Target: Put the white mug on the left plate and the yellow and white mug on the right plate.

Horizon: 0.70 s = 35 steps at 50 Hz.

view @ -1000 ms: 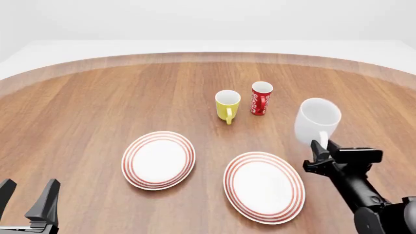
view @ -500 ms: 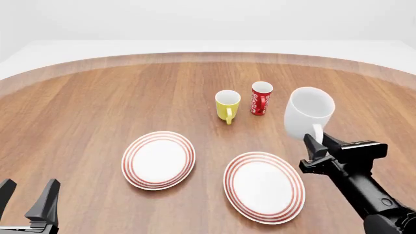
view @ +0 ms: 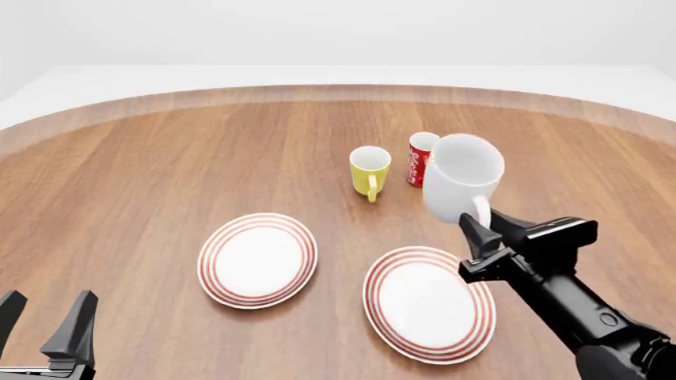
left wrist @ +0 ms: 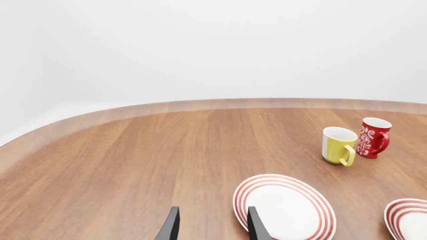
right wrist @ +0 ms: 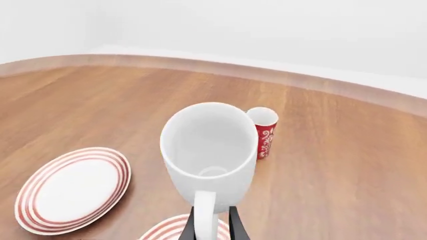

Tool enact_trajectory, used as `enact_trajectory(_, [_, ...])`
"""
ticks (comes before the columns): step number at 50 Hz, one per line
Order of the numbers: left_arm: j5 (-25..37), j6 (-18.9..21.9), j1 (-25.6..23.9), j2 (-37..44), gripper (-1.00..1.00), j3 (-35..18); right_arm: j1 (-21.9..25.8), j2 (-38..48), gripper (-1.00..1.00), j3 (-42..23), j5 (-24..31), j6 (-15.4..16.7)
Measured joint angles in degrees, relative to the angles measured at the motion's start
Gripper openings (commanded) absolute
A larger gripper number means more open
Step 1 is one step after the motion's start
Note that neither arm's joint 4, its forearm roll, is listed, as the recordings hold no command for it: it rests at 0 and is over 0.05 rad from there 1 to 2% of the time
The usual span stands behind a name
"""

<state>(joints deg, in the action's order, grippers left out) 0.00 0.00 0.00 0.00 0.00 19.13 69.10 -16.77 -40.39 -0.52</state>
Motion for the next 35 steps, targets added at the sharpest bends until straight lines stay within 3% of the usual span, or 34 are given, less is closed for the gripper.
enact_trajectory(35, [0.0, 0.0, 0.0, 0.0, 1.0, 0.0, 13.55, 16.05, -1.0, -11.59, -3.74, -2.24])
